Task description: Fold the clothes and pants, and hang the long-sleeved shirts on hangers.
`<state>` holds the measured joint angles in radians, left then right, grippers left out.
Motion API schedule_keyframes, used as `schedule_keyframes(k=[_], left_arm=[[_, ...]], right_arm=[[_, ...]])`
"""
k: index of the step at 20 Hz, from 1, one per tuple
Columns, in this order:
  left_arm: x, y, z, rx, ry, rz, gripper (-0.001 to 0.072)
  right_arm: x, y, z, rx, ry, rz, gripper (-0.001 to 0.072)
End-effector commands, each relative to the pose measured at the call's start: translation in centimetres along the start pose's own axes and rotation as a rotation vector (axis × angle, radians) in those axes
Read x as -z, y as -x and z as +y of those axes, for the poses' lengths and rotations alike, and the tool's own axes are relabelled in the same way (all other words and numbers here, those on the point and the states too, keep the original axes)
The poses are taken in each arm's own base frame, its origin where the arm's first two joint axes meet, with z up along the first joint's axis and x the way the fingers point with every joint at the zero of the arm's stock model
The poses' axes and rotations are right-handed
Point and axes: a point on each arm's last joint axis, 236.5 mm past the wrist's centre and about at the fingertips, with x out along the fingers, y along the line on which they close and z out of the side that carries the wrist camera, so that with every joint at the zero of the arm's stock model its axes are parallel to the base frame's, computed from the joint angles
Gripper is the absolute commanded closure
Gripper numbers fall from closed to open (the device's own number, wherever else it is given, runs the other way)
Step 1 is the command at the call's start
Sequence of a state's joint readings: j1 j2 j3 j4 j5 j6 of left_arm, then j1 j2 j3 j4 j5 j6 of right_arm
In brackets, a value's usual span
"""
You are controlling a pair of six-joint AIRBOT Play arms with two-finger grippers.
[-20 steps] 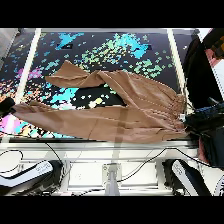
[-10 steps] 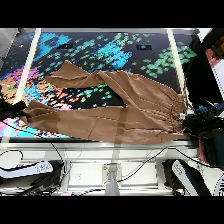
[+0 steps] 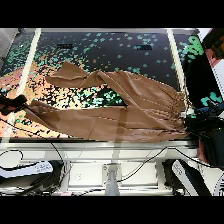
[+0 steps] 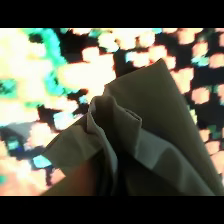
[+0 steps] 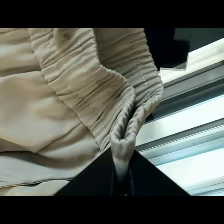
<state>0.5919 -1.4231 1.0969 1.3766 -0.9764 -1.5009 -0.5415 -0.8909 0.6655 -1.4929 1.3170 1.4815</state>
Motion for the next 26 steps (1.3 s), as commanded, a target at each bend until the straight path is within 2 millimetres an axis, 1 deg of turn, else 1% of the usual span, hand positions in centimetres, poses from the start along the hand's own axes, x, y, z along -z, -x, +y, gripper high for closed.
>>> schedule_keyframes(k=[1, 2, 4, 7, 9, 10, 11, 12, 14, 15, 16, 17, 18, 19, 20, 21, 23, 24, 25, 26], left_arm=[[-0.5, 0.0, -1.0, 0.042, -0.009, -0.019, 0.0083], [0.2, 0.1, -0.7, 0.034, -0.039, 0.008, 0.0055], [1.4, 0.4, 0.9, -0.027, -0.094, 0.059, 0.0060], [2.1, 2.2, 5.4, -0.178, -0.154, 0.090, 0.0060], [2.4, 3.7, 7.9, -0.224, -0.154, 0.086, 0.0061], [2.6, 4.4, 9.2, -0.233, -0.121, 0.076, 0.0084], [3.2, 5.1, 10.8, -0.245, -0.074, 0.074, 0.0151], [4.2, 5.5, 12.3, -0.252, -0.028, 0.088, 0.0153], [7.0, 5.5, 14.9, -0.255, 0.070, 0.144, 0.0163], [8.4, 5.2, 15.7, -0.243, 0.111, 0.167, 0.0163], [9.3, 4.8, 16.0, -0.218, 0.145, 0.177, 0.0163], [9.6, 4.4, 15.6, -0.174, 0.178, 0.168, 0.0163], [9.4, 4.0, 14.9, -0.128, 0.202, 0.149, 0.0162], [8.5, 3.8, 13.5, -0.060, 0.203, 0.118, 0.0163], [7.5, 3.6, 12.1, 0.002, 0.198, 0.079, 0.0162], [6.1, 3.6, 10.0, 0.089, 0.198, 0.032, 0.0162], [3.1, 4.1, 6.4, 0.242, 0.228, -0.075, 0.0160], [1.5, 4.4, 5.2, 0.290, 0.257, -0.128, 0.0159], [0.5, 4.4, 4.3, 0.308, 0.263, -0.159, 0.0159], [0.0, 4.1, 3.5, 0.308, 0.248, -0.170, 0.0157]], right_arm=[[-0.1, 0.0, -0.1, 0.006, -0.001, -0.002, 0.0667], [-0.1, 0.0, -0.1, 0.006, -0.001, -0.002, 0.0668], [-0.1, 0.0, -0.1, 0.006, 0.000, -0.003, 0.0667], [-0.3, 0.0, -0.2, 0.007, 0.000, -0.012, 0.0668], [-0.6, 0.0, -0.1, 0.006, -0.001, -0.025, 0.0668], [-0.7, 0.0, -0.2, 0.006, -0.001, -0.030, 0.0668], [-0.8, 0.0, -0.2, 0.007, -0.001, -0.033, 0.0667], [-0.8, 0.0, -0.2, 0.007, -0.001, -0.034, 0.0668], [-0.8, 0.0, -0.2, 0.007, -0.001, -0.033, 0.0668], [-0.6, 0.0, -0.1, 0.006, -0.001, -0.026, 0.0668], [-0.4, 0.0, -0.1, 0.006, -0.001, -0.016, 0.0667], [0.0, 0.0, -0.1, 0.004, 0.000, 0.000, 0.0668], [0.4, 0.0, -0.1, 0.004, 0.001, 0.017, 0.0668], [0.9, 0.0, -0.1, 0.003, 0.005, 0.038, 0.0668], [1.3, -0.1, -0.1, 0.002, 0.013, 0.053, 0.0668], [1.6, -0.2, -0.1, 0.003, 0.013, 0.059, 0.0667], [1.5, -0.5, -0.1, 0.004, 0.011, 0.054, 0.0667], [1.3, -0.6, -0.1, 0.004, 0.011, 0.046, 0.0668], [1.2, -0.7, -0.1, 0.004, 0.011, 0.041, 0.0668], [1.2, -0.7, -0.2, 0.005, 0.011, 0.038, 0.0668]])
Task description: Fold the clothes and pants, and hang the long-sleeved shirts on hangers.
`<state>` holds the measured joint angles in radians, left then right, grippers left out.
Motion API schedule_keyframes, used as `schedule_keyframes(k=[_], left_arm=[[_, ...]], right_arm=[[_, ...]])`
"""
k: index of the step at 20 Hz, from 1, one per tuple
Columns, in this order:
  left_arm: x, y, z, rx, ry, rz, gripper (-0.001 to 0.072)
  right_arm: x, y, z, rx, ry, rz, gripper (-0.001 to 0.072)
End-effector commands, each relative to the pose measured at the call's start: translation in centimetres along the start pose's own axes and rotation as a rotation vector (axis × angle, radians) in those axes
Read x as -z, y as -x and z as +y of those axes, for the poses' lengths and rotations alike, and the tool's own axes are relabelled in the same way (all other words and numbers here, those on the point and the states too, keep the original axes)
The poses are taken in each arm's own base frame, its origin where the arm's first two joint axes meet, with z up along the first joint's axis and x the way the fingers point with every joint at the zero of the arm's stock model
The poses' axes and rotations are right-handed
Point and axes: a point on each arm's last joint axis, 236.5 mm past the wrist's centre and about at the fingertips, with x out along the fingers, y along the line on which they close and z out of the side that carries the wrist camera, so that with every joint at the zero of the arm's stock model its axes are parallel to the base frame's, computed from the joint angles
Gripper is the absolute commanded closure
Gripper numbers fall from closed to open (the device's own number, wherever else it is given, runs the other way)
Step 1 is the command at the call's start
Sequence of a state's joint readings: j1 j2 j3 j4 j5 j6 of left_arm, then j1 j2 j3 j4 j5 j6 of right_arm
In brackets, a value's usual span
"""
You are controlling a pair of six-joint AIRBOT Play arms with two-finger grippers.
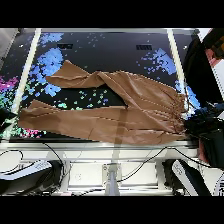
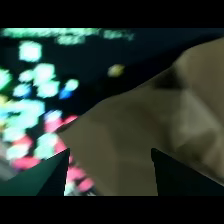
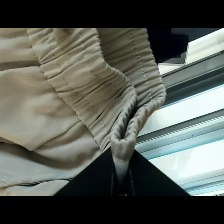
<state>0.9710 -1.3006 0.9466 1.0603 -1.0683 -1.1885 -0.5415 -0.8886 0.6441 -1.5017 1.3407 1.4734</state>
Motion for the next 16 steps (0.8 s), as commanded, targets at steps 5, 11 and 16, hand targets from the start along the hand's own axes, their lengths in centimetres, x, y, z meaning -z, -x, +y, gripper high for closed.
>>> schedule_keyframes(k=[5, 11, 16], left_arm=[[-3.0, -4.9, -8.6, 0.132, -0.034, -0.111, 0.0119], [-0.4, -7.4, -6.7, 0.000, -0.021, 0.009, 0.0119], [-2.6, -4.7, -8.5, 0.025, -0.039, -0.041, 0.0121]], right_arm=[[-0.4, -0.2, 0.0, 0.001, 0.001, -0.017, 0.0667], [-0.4, -0.2, 0.0, 0.001, 0.001, -0.019, 0.0667], [-0.4, -0.2, 0.0, 0.001, 0.001, -0.020, 0.0667]])
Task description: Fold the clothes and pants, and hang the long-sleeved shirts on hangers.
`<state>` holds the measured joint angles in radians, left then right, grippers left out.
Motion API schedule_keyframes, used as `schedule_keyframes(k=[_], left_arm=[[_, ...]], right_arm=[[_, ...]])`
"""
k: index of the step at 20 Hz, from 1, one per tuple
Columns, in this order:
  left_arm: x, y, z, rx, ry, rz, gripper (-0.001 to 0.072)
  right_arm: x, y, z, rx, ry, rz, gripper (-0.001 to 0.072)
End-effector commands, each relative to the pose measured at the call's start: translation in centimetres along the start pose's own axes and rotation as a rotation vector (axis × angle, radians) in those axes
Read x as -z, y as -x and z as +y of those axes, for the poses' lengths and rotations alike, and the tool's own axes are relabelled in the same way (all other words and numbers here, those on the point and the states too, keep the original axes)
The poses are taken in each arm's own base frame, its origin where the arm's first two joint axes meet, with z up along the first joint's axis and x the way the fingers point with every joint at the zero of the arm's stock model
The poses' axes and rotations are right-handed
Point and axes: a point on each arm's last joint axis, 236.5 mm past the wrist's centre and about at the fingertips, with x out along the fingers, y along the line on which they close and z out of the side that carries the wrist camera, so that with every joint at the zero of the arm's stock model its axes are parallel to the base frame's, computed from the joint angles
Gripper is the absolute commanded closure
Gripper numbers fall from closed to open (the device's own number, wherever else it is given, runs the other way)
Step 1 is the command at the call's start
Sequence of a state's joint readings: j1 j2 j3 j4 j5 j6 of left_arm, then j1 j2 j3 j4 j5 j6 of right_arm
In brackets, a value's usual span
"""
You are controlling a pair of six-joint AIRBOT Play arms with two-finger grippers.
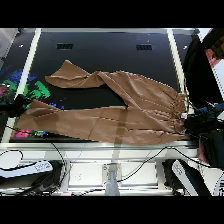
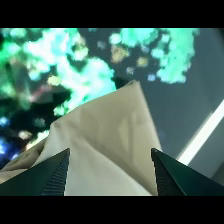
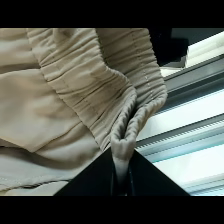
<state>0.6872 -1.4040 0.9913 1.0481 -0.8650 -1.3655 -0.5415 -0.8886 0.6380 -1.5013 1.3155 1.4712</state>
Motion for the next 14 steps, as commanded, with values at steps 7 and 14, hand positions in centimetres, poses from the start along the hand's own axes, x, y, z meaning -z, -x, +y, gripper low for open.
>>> schedule_keyframes(k=[7, 14], left_arm=[[3.1, 2.1, 3.3, -0.190, 0.148, 0.164, 0.0121], [5.3, -0.7, 3.8, -0.220, 0.180, 0.264, 0.0122]], right_arm=[[-0.6, 0.0, 0.0, -0.002, -0.002, -0.025, 0.0667], [-1.2, 0.0, 0.0, 0.000, -0.003, -0.052, 0.0667]])
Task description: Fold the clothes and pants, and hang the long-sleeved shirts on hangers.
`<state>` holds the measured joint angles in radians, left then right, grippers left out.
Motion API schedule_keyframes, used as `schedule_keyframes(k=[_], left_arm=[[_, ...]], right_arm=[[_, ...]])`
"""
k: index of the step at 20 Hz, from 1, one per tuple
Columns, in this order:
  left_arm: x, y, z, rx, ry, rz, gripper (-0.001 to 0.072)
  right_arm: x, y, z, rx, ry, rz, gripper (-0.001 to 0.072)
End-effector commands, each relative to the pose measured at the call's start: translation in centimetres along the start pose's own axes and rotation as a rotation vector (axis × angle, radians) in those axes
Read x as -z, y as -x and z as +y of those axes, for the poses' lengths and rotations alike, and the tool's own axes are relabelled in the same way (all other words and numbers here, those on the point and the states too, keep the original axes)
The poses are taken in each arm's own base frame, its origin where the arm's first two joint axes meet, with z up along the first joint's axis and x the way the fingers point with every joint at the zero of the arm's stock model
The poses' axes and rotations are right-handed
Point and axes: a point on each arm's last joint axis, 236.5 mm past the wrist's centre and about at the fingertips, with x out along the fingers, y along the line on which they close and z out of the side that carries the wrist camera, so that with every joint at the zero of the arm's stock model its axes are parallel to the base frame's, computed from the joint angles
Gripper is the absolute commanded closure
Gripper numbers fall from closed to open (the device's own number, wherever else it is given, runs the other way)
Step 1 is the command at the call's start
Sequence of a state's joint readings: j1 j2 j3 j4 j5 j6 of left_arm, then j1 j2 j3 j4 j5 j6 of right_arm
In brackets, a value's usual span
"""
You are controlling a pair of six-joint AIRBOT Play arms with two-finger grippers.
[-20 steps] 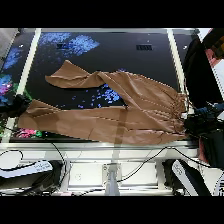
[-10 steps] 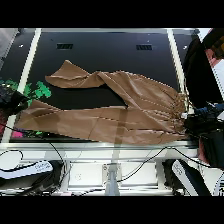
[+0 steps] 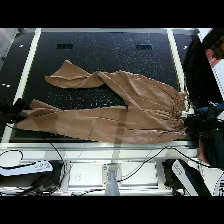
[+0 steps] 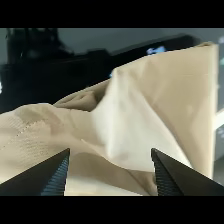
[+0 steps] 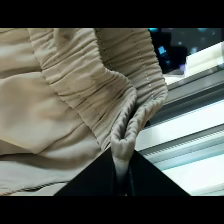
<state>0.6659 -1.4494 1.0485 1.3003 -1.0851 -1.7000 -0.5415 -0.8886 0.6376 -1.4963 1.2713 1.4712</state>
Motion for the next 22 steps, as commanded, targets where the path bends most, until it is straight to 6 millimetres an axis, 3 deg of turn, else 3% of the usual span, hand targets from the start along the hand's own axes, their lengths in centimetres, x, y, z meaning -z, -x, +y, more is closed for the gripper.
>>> schedule_keyframes(k=[1, 4, 6, 9, 11, 14, 16, 19, 22], left_arm=[[0.4, -1.8, 0.2, -0.029, 0.009, 0.037, 0.0129], [0.1, -2.9, 0.4, -0.039, 0.003, 0.033, 0.0423], [0.1, -3.1, 0.6, -0.045, -0.037, 0.037, 0.0690], [-0.5, -2.3, 0.1, -0.037, -0.147, 0.023, 0.0694], [-1.6, -0.3, -0.8, -0.026, -0.216, -0.020, 0.0694], [-4.7, 5.6, -3.0, 0.002, -0.278, -0.189, 0.0694], [-5.6, 10.3, -4.4, 0.021, -0.311, -0.308, 0.0694], [-4.7, 16.2, -5.5, 0.031, -0.367, -0.442, 0.0693], [-2.8, 20.2, -4.8, -0.015, -0.400, -0.500, 0.0694]], right_arm=[[-0.2, 0.0, 0.0, 0.000, -0.001, -0.008, 0.0667], [-0.1, 0.0, 0.0, 0.000, -0.001, -0.005, 0.0667], [-0.1, 0.0, 0.0, 0.000, -0.001, -0.005, 0.0667], [0.2, 0.0, 0.0, -0.001, -0.001, 0.007, 0.0667], [0.6, 0.1, 0.1, -0.004, -0.001, 0.022, 0.0667], [0.3, 1.0, 0.1, 0.000, 0.003, -0.023, 0.0667], [0.1, 2.2, 0.2, 0.006, 0.007, -0.078, 0.0667], [0.1, 4.2, 0.3, 0.013, 0.014, -0.161, 0.0668], [1.4, 4.8, 0.3, 0.019, 0.019, -0.150, 0.0668]])
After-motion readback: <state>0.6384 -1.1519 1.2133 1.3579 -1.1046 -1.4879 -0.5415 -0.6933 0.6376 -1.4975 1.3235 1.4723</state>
